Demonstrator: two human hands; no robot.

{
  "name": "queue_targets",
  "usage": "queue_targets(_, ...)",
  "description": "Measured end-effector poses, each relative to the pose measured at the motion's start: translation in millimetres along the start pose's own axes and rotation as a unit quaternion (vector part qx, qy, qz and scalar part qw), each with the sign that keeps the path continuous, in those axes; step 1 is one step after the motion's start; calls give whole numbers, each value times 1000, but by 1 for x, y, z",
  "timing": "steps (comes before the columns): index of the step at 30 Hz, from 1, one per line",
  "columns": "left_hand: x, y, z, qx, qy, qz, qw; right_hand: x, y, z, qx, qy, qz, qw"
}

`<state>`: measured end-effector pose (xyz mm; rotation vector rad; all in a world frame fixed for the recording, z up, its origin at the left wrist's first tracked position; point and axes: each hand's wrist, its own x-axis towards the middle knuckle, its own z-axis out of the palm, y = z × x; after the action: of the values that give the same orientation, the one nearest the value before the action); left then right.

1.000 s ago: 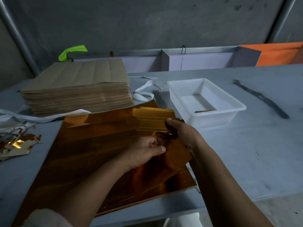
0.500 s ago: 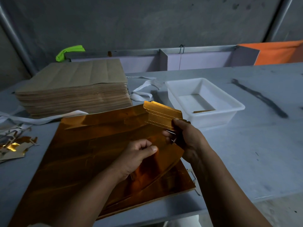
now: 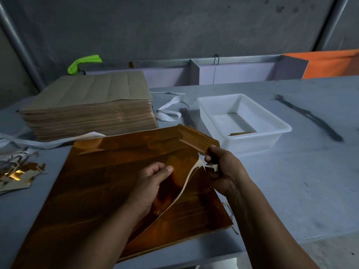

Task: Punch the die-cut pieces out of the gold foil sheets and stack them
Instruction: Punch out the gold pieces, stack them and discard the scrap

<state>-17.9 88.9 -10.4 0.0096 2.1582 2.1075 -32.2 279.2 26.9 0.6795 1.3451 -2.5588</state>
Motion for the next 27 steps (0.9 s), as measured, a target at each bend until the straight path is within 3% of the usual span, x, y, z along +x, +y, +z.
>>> queue_targets(5,1,2,-7,-56,79,-18,995,2,-1,-5,8,2,2,1000)
queue_targets(10,4,2,-15,-148,92,-64,983,2,2,-9,-8,-18,14,1000)
queue_targets(15,6,-1,-19,-232,93,-95,964,-1,3,-9,-138,-8,-16,990)
queue_targets(17,6,-1,-19,-254,90,-86,959,-2,2,-8,-238,33,-46,970)
queue_targets(20,7,-1,-17,-236,57,-41,969,-4,2,-4,-404,49,-109,907)
queue_targets(24,7,6,-11,-143,-26,37,989,-11,2,1,-506,-25,-129,852)
queue_targets(27,6,13,-5,-64,-38,48,996,-17,3,5,-559,-89,-133,814)
